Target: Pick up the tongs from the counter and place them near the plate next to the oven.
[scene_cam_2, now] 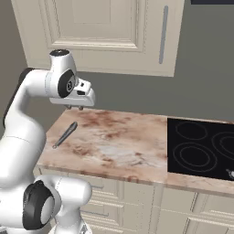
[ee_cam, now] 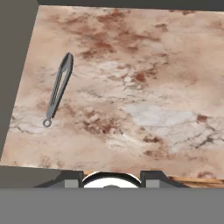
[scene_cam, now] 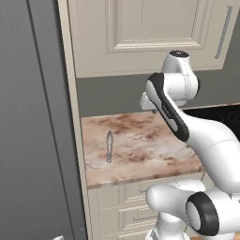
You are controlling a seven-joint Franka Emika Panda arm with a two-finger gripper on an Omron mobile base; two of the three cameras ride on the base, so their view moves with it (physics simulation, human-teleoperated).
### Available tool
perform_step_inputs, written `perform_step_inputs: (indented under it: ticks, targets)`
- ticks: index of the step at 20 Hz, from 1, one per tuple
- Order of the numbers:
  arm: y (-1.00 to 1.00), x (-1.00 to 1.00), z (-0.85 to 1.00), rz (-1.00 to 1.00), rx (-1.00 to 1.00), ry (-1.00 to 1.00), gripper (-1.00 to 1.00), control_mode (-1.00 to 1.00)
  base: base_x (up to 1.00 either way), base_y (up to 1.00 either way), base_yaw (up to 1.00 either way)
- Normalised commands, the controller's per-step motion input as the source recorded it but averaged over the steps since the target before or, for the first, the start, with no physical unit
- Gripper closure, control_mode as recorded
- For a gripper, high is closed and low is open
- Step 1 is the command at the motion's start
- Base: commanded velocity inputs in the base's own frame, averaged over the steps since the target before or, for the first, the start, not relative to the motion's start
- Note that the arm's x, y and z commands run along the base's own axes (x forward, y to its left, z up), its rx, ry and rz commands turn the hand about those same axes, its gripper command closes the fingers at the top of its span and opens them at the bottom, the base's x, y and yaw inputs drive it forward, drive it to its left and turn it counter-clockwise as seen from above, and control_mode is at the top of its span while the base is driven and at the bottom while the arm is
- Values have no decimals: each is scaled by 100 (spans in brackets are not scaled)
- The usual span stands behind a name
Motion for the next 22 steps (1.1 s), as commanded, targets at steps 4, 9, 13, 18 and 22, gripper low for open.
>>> perform_step_inputs:
  ticks: [4,9,13,18,22]
  targets:
    - [2,-22,0,0,0,-4,-100,-100,0,0,0]
    - [30,-36,-18,2,0,0,-100,-100,0,0,0]
    - [59,-12,-81,6,-1,0,-100,-100,0,0,0]
    - [72,25,-73,-1,1,11,-100,-100,0,0,0]
    - [36,36,-45,0,5,14,-100,-100,0,0,0]
